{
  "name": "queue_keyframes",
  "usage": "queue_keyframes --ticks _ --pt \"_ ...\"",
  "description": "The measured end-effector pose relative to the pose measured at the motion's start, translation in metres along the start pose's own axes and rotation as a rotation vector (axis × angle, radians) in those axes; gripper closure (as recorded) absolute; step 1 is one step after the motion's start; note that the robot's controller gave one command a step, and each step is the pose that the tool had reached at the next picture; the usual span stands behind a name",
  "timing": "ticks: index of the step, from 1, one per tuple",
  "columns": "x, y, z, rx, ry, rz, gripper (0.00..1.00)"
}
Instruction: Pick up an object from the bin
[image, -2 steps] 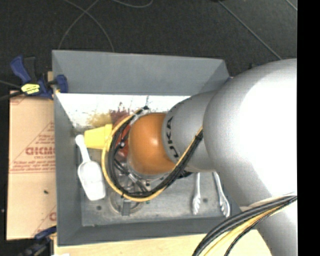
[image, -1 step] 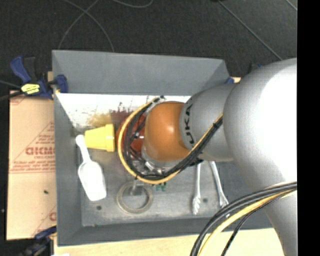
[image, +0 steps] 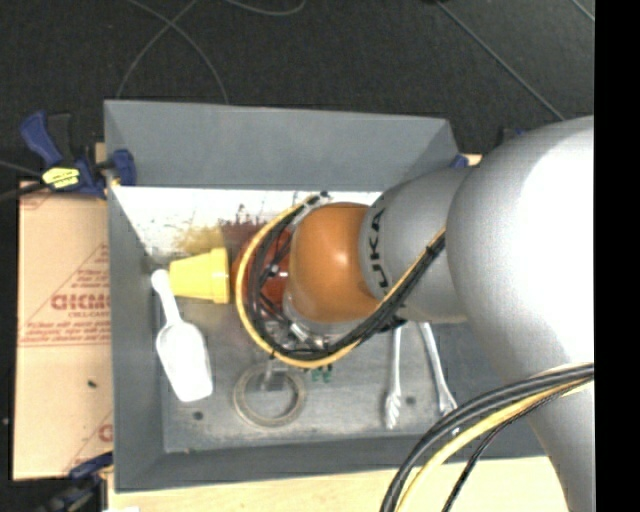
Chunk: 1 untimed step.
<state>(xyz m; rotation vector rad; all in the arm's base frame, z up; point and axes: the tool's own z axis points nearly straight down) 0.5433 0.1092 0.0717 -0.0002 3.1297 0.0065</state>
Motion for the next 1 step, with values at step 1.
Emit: queue_keyframes --ticks 1 --pt "0.0027 -0.0005 -0.038 0.001 0.01 0.0 1.0"
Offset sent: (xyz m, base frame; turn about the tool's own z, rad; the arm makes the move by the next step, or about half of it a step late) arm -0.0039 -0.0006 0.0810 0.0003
